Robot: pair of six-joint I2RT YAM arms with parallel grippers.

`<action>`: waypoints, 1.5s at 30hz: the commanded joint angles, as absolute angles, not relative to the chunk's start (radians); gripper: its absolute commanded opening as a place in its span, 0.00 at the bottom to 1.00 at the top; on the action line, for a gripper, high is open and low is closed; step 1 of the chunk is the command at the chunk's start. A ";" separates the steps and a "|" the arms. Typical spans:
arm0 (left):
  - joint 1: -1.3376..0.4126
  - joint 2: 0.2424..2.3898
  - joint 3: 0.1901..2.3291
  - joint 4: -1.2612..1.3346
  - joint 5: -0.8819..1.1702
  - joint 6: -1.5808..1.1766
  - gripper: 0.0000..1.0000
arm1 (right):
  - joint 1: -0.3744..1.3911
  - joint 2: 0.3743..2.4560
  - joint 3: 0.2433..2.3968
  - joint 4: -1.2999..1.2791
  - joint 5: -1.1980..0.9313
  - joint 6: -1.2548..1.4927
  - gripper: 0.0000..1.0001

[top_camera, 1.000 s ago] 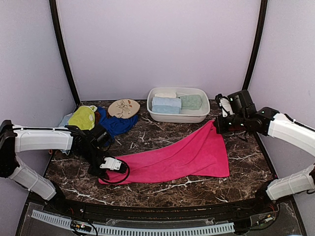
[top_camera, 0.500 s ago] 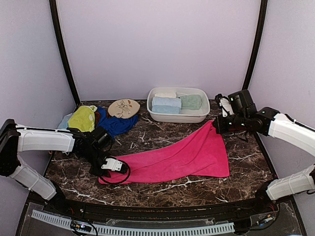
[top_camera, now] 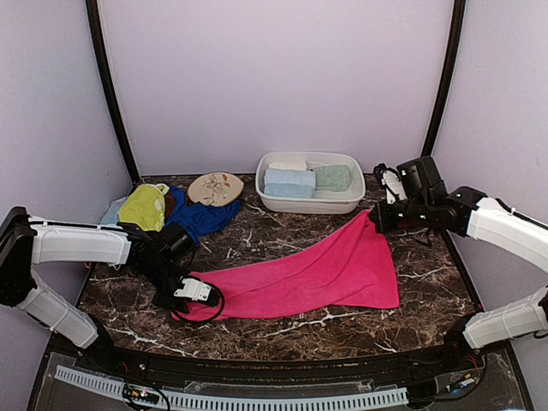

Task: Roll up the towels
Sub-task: Flatten out the towel at the center of the board.

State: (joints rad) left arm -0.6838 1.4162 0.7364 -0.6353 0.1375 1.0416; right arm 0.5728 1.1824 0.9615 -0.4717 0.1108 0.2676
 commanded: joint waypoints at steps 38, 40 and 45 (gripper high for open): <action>-0.726 1.349 0.738 -0.605 -0.027 1.011 0.00 | 0.565 1.103 0.951 -0.476 0.107 0.271 0.00; -0.722 1.298 0.767 -0.600 -0.060 1.001 0.00 | 0.566 1.103 0.963 -0.485 0.114 0.264 0.00; -0.634 1.217 0.968 -0.717 -0.010 0.907 0.00 | 0.565 1.094 1.024 -0.546 0.132 0.245 0.00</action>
